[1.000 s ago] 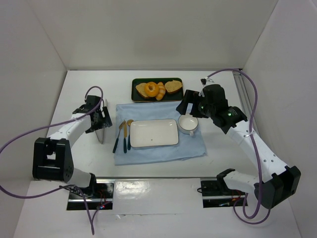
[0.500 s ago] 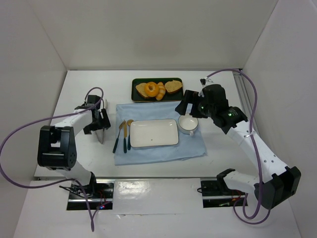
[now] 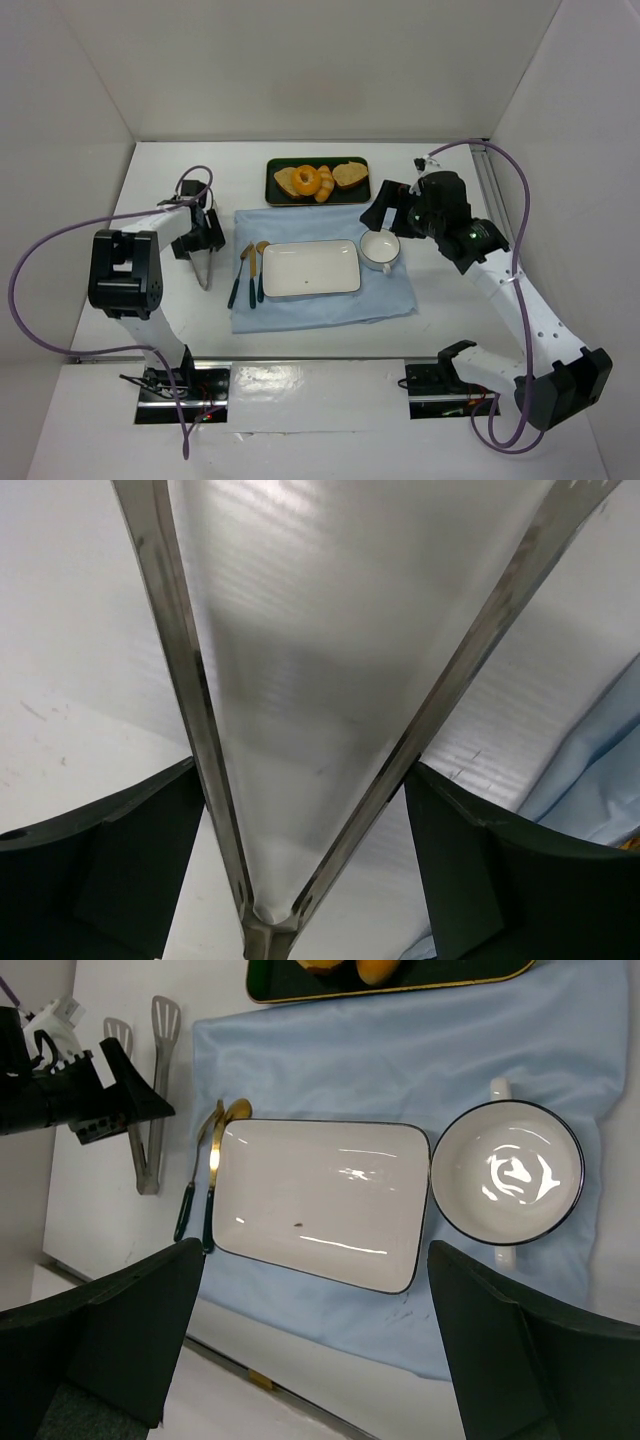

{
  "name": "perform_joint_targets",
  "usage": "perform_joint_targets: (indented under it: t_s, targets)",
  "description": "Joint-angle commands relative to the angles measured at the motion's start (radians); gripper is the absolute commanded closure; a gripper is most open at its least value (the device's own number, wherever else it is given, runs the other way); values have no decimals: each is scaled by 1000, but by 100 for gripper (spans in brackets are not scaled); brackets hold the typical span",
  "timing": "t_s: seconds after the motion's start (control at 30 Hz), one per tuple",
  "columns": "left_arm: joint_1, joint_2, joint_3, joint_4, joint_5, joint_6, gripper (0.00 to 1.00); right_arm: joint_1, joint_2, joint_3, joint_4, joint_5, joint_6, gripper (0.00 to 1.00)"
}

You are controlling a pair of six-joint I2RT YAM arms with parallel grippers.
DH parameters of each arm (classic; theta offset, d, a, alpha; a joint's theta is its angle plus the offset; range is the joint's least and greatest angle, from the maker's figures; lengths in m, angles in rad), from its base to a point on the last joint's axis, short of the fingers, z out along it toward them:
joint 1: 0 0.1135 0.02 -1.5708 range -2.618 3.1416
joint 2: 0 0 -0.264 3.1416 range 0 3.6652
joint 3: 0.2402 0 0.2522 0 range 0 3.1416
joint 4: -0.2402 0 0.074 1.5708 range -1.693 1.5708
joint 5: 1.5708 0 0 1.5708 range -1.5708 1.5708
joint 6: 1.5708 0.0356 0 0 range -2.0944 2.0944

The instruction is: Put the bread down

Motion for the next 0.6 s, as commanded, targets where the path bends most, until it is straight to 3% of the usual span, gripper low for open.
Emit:
perform_joint_targets:
  t_s: [0.0,0.27,0.37,0.57]
  targets:
    - [4,63,30,11,-7,13,8,-17,-30,-8,8,-7,-7,0]
    - [13,105,51,22,38,13,19,-26,-30,-19,8,-7,-7,0]
    - [13,105,33,33,59,13,30,-35,-30,-19,8,-7,-7,0]
    - [22,-12,4,54,127,4,37,-35,-21,-31,39,-27,13,0]
